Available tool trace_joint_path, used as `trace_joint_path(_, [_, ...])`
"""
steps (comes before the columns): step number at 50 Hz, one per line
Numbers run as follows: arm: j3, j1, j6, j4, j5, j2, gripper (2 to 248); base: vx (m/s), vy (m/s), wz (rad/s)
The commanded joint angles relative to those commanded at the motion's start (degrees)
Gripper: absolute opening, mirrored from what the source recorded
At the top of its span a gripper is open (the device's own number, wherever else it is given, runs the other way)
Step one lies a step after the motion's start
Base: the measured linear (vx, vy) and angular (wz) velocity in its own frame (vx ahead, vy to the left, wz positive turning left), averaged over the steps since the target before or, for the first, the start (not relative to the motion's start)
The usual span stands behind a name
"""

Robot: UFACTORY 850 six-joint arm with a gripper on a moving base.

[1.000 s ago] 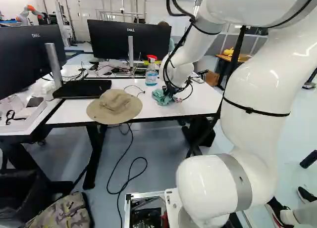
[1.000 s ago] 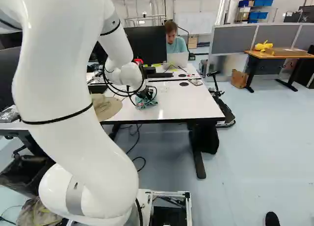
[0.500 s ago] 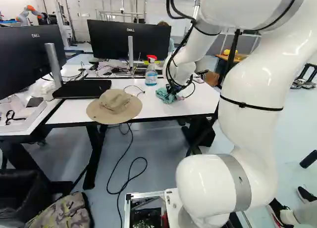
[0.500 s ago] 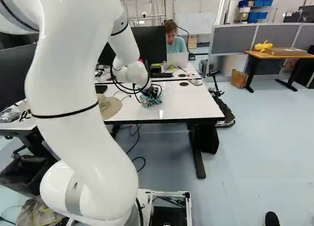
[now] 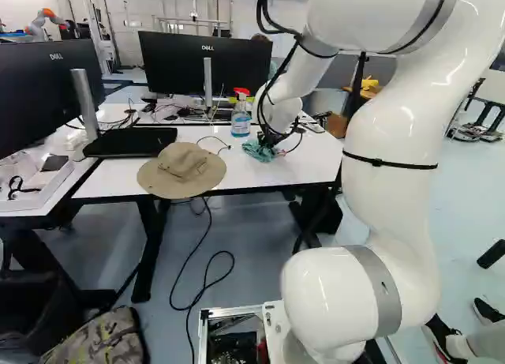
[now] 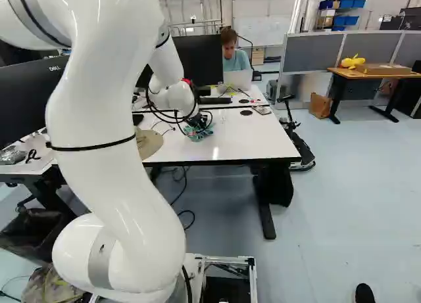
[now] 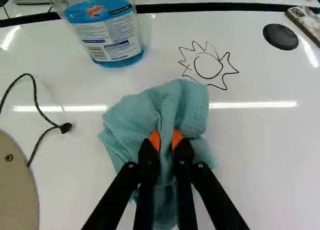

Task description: Clean the table with the green towel

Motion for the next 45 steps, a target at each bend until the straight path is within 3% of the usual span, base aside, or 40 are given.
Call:
trace_joint_path(19, [2.35, 2.99, 0.0, 0.0, 0.0, 1.94, 46, 0.0, 0.0, 0.0])
trace_joint_path(45, [3.4, 3.12, 0.0, 0.0, 0.0, 5.25, 46, 0.0, 0.0, 0.0])
